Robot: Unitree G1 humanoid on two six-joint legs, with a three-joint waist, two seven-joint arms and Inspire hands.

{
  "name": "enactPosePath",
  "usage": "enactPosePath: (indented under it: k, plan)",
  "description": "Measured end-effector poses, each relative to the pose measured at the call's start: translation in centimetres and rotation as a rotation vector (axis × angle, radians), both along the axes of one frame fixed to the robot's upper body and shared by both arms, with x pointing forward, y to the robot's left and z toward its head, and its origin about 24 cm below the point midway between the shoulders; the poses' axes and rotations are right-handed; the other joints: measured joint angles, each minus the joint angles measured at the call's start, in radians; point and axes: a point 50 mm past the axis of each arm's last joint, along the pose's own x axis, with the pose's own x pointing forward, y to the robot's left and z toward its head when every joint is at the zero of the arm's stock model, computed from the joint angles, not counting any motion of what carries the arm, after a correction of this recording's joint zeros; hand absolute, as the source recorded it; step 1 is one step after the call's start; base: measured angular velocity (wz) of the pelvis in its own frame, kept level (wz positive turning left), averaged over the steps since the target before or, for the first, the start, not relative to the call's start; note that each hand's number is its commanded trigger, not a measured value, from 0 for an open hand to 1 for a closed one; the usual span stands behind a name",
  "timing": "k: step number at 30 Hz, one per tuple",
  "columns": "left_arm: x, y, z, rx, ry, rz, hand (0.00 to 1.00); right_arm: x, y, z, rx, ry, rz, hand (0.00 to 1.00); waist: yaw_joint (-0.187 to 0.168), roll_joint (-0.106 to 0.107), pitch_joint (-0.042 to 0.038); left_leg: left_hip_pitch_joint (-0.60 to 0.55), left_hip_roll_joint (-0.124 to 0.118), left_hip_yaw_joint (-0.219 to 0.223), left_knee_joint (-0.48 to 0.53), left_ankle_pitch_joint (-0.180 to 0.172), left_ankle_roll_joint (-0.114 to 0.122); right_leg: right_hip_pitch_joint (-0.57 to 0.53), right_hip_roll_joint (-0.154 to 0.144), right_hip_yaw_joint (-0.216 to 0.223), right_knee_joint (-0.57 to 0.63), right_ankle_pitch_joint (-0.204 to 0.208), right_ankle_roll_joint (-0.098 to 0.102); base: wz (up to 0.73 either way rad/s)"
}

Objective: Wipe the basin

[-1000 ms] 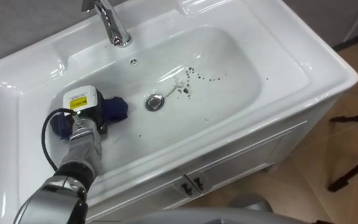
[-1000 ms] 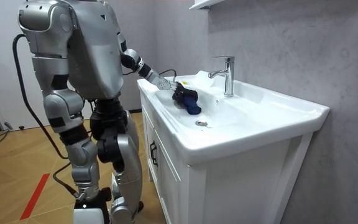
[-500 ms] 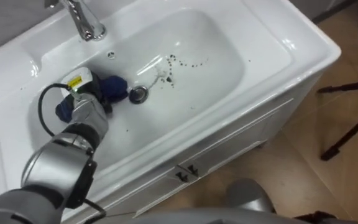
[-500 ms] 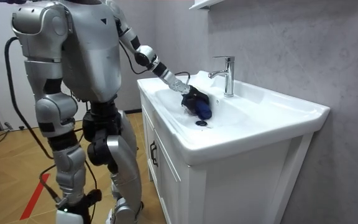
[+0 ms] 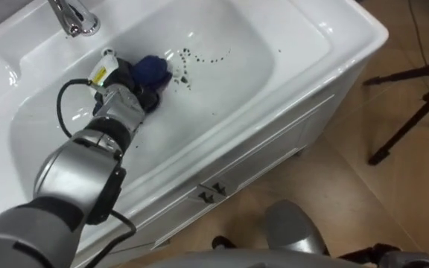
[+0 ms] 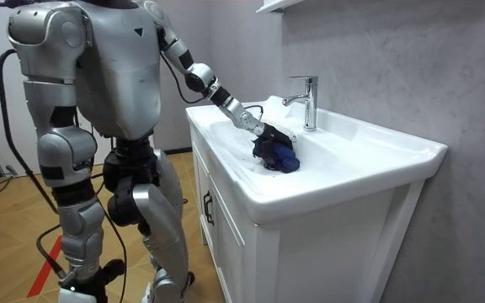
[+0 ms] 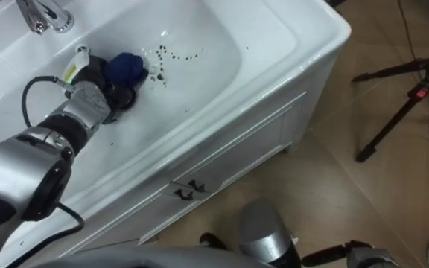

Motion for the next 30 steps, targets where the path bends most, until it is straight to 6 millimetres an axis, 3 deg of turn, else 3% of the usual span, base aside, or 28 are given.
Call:
enactPosePath:
  k: [8,13,27,30]
  plan:
    - [1.1,-1.3,1.1,-0.091,-0.052,0.008,1.0,-0.1,0.1,-0.1,0.006,0.005,-0.002,0.0,-0.014,0.001,0.0002,-0.019,0.014,0.007,0.009,-0.004,0.003,-0.015,0.006,0.005,-0.007,0.012,0.002,-0.03]
    - [2.5,-3.8,2.7,-0.154,-0.126,-0.045,1.0,0.0,0.3,-0.1,0.02,-0.012,-0.033,0.0,-0.022,-0.001,0.0012,-0.025,0.012,0.022,0.01,-0.004,0.003,-0.031,0.009,0.023,-0.004,0.015,0.004,-0.09]
    - [3.2,-4.8,3.7,-0.162,-0.164,-0.077,1.0,0.7,0.4,0.0,0.019,-0.027,-0.007,0.0,-0.032,-0.003,0.0044,-0.042,0.016,0.01,0.022,-0.007,0.006,-0.032,0.013,0.02,-0.005,0.015,0.006,0.03]
    - [3.5,-6.1,4.4,-0.174,-0.2,-0.122,1.0,0.7,0.3,0.0,0.014,-0.027,0.012,0.0,-0.031,0.003,0.0129,-0.051,0.013,-0.007,0.024,-0.006,0.008,-0.024,0.012,0.01,-0.02,0.021,0.011,0.14]
